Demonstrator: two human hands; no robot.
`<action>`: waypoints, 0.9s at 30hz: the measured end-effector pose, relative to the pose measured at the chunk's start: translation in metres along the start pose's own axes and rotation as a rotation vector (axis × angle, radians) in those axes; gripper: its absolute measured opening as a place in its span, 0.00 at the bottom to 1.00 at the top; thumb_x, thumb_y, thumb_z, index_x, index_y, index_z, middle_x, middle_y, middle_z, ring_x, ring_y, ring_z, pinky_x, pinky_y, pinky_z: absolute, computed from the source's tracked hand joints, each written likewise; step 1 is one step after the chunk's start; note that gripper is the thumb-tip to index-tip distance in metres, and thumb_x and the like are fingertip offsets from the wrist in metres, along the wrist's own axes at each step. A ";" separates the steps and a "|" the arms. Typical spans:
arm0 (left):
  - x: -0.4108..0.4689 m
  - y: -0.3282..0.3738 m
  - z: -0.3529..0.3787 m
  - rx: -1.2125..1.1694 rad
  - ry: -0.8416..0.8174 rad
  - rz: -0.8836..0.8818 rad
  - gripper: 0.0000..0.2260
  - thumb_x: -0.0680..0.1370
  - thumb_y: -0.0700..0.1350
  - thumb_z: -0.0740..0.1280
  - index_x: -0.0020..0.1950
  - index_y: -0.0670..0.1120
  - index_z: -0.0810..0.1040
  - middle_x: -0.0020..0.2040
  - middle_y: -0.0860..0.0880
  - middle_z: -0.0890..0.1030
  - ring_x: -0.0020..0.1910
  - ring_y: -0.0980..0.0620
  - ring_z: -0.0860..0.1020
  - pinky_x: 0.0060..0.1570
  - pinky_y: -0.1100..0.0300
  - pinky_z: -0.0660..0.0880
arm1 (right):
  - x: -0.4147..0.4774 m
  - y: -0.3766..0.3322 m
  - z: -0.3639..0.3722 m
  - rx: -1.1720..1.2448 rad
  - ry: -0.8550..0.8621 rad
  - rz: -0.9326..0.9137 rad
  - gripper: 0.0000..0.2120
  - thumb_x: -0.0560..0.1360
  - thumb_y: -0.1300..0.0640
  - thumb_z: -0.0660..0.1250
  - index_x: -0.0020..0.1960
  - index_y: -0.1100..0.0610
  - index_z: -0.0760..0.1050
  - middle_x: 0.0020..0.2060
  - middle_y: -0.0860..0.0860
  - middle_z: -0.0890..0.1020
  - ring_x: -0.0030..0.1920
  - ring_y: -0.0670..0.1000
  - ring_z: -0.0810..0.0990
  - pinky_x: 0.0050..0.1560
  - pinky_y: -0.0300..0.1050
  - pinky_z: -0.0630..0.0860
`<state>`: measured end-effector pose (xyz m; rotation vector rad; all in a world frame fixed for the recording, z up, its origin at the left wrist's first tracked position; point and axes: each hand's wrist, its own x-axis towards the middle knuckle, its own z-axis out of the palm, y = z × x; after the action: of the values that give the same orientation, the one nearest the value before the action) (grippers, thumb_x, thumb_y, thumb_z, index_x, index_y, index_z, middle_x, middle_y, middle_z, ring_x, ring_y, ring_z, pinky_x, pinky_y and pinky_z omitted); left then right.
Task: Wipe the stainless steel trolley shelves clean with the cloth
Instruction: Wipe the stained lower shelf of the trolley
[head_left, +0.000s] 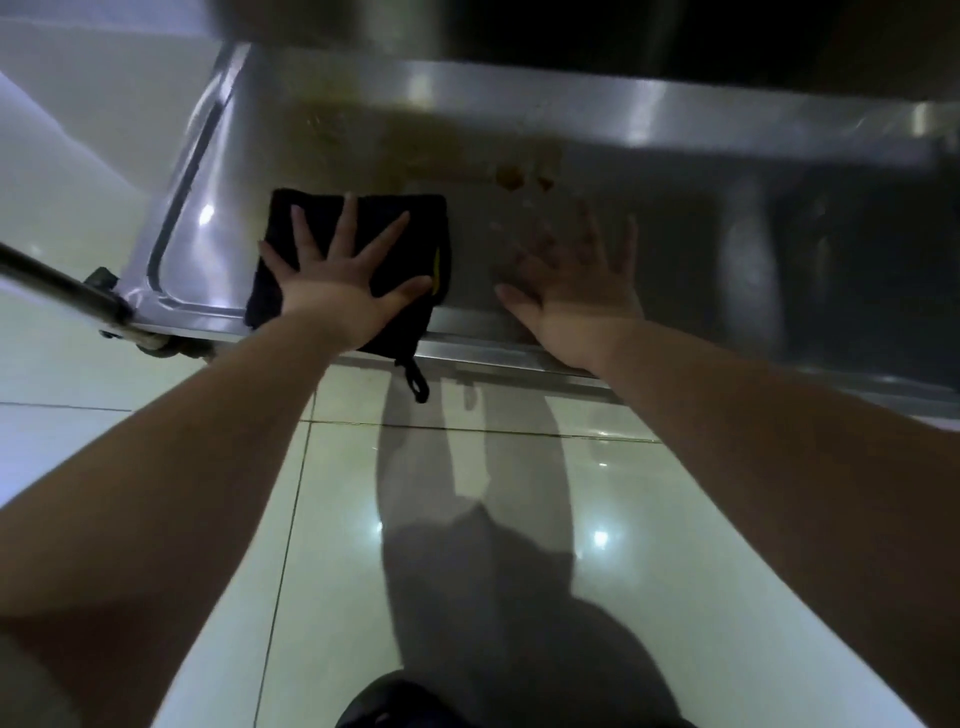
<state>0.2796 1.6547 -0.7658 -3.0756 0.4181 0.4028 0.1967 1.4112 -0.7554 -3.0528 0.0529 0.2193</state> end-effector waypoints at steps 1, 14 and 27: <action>0.000 0.002 0.001 -0.009 0.007 0.005 0.39 0.61 0.81 0.34 0.71 0.74 0.34 0.80 0.54 0.36 0.76 0.34 0.35 0.67 0.26 0.37 | 0.008 -0.017 0.001 0.036 -0.037 0.024 0.28 0.78 0.32 0.41 0.76 0.32 0.38 0.78 0.40 0.39 0.76 0.61 0.31 0.67 0.75 0.32; 0.012 -0.096 -0.007 -0.051 -0.022 -0.105 0.37 0.67 0.80 0.42 0.74 0.73 0.41 0.80 0.57 0.39 0.78 0.39 0.36 0.70 0.30 0.37 | 0.024 -0.039 0.032 -0.032 -0.032 0.218 0.28 0.75 0.28 0.37 0.73 0.28 0.34 0.78 0.38 0.39 0.77 0.64 0.35 0.65 0.79 0.34; -0.035 -0.092 0.020 -0.083 0.133 -0.018 0.33 0.67 0.82 0.42 0.71 0.78 0.42 0.80 0.58 0.46 0.79 0.40 0.42 0.72 0.34 0.40 | 0.022 -0.041 0.030 -0.067 -0.029 0.078 0.26 0.77 0.33 0.36 0.74 0.30 0.35 0.78 0.38 0.39 0.77 0.61 0.36 0.67 0.77 0.34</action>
<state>0.2663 1.7533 -0.7783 -3.1964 0.3857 0.2221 0.2157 1.4534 -0.7849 -3.1162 0.1664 0.2763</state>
